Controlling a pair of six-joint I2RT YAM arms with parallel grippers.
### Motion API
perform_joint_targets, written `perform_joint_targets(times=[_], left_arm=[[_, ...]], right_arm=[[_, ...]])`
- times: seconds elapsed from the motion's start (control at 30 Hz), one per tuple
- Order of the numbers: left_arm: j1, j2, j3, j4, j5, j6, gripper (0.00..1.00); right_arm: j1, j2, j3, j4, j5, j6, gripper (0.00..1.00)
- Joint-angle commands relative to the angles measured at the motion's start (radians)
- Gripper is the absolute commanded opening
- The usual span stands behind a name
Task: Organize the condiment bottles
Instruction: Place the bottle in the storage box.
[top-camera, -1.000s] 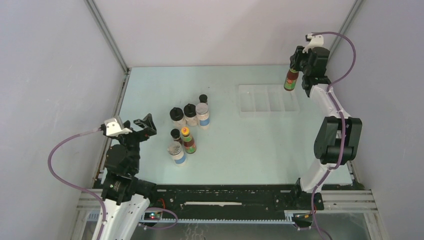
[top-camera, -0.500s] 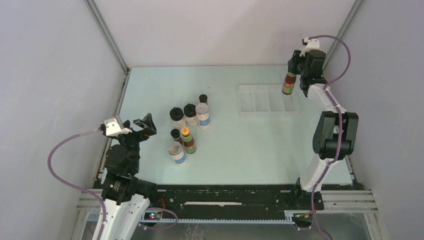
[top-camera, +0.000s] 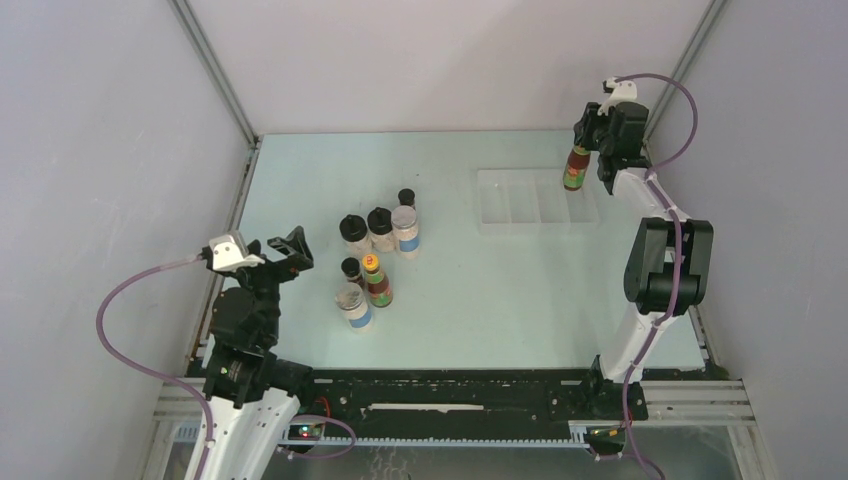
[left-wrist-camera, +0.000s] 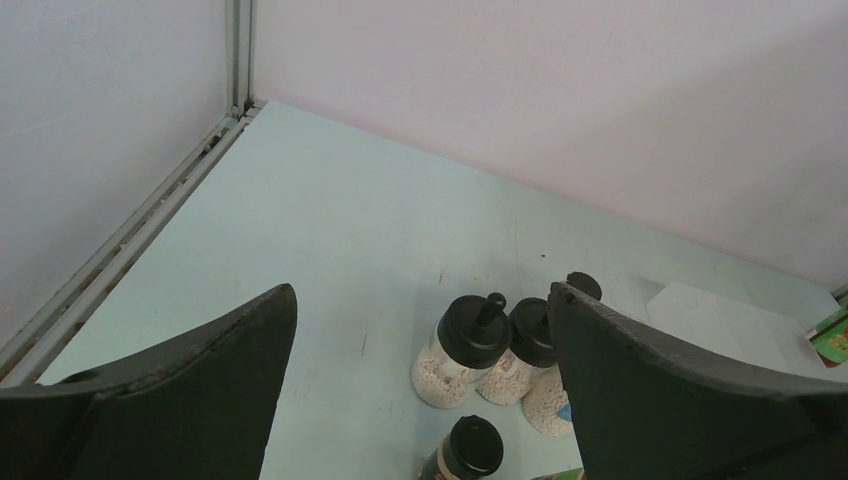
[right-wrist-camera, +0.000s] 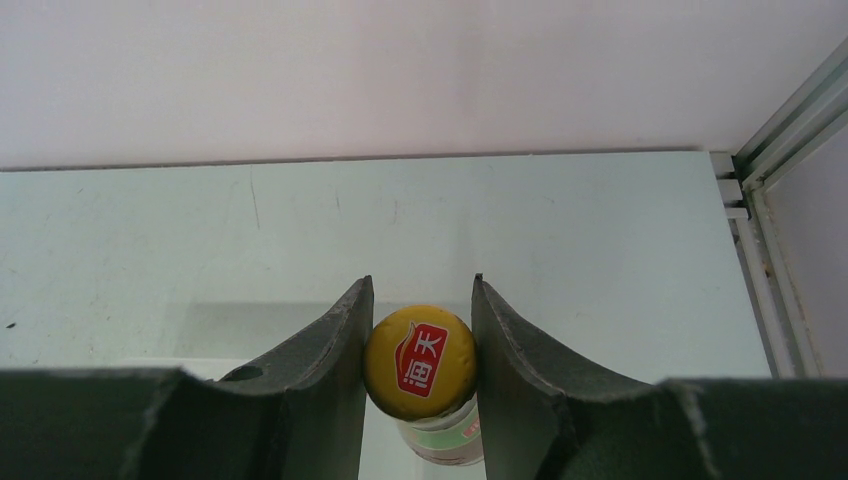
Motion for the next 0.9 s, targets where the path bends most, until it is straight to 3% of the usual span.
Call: perform_joint_targets(times=[0.0, 0.87], left_arm=[[0.010, 0.009, -0.020, 0.032, 0.021, 0.026, 1.00], [0.010, 0.001, -0.021, 0.029, 0.037, 0.018, 1.00]], right_arm=[[-0.005, -0.020, 0.005, 0.175, -0.007, 0.013, 0.00], [-0.019, -0.046, -0.171, 0.270, -0.007, 0.046, 0.00]])
